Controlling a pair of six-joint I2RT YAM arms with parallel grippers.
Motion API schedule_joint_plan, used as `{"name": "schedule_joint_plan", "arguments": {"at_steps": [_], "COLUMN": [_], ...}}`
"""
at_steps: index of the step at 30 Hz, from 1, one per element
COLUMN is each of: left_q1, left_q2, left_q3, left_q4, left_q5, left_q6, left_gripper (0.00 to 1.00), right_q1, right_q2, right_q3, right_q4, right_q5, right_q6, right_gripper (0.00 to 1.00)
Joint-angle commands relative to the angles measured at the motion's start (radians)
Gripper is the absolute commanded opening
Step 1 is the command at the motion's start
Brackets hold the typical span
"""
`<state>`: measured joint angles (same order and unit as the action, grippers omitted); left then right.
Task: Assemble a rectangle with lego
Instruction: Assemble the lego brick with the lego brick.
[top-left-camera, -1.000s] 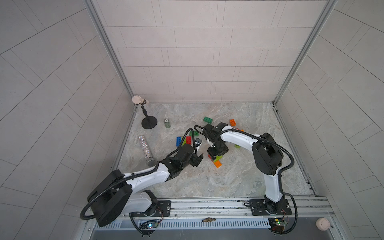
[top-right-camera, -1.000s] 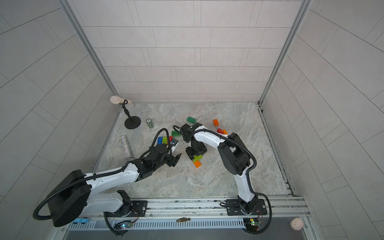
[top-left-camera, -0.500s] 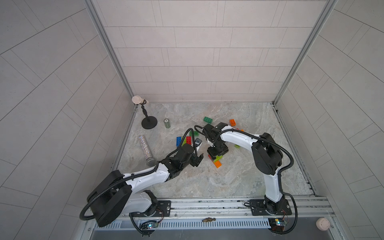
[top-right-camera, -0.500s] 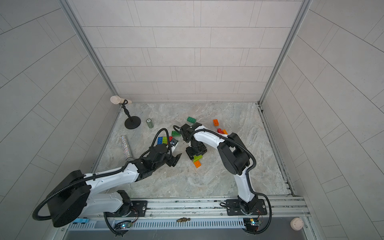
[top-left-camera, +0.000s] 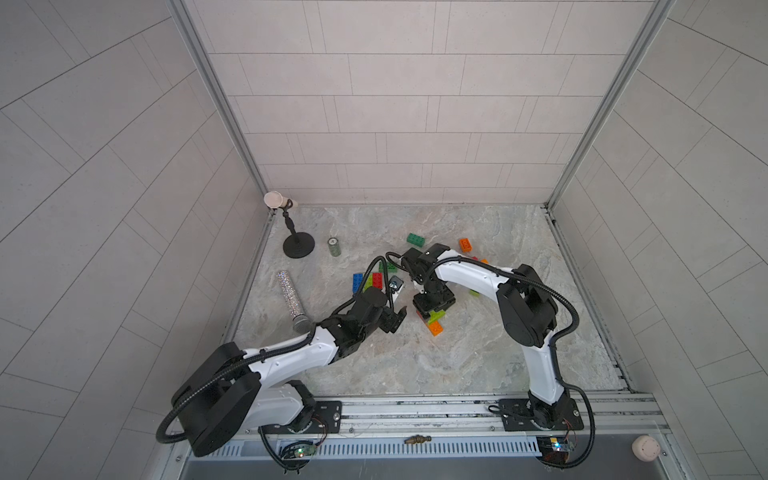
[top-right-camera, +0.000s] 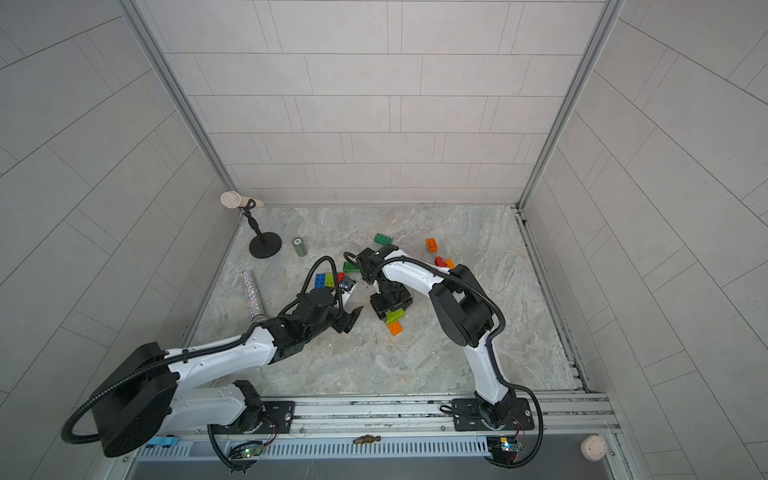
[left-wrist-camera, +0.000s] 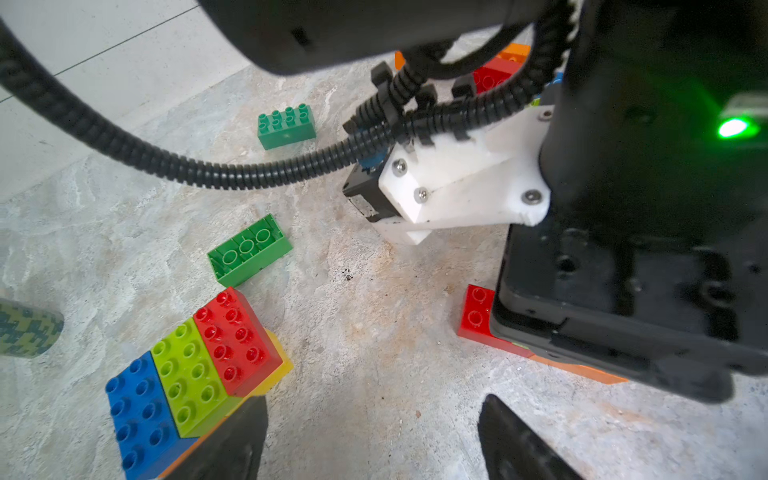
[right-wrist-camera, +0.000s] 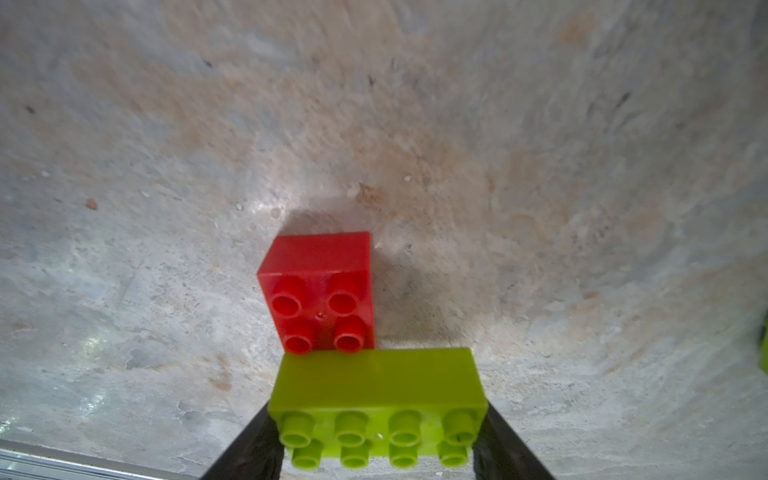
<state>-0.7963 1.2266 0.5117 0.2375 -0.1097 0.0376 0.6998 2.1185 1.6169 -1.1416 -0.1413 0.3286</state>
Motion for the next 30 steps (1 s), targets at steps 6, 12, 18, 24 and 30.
{"name": "schedule_joint_plan", "arguments": {"at_steps": [6, 12, 18, 24, 30], "left_q1": [0.003, 0.003, 0.004, 0.004, 0.003], "left_q2": [-0.077, -0.097, -0.096, -0.094, -0.097], "left_q3": [0.012, 0.017, 0.022, 0.021, 0.027], "left_q4": [-0.034, -0.044, -0.041, -0.041, -0.041], "left_q5": [-0.018, -0.038, -0.030, -0.023, -0.028], "left_q6": [0.001, -0.002, -0.004, 0.001, 0.001], "left_gripper": [0.84, 0.85, 0.85, 0.85, 0.85], "right_q1": [0.007, 0.007, 0.011, 0.012, 0.008], "right_q2": [0.127, 0.053, -0.015, -0.072, -0.157], "right_q3": [-0.105, -0.082, -0.050, -0.024, -0.023], "right_q4": [0.123, 0.084, 0.068, 0.059, 0.046], "right_q5": [0.140, 0.123, 0.115, 0.118, 0.110], "right_q6": [0.087, 0.072, 0.072, 0.070, 0.060], "right_gripper": [0.00, 0.27, 0.56, 0.71, 0.83]}}
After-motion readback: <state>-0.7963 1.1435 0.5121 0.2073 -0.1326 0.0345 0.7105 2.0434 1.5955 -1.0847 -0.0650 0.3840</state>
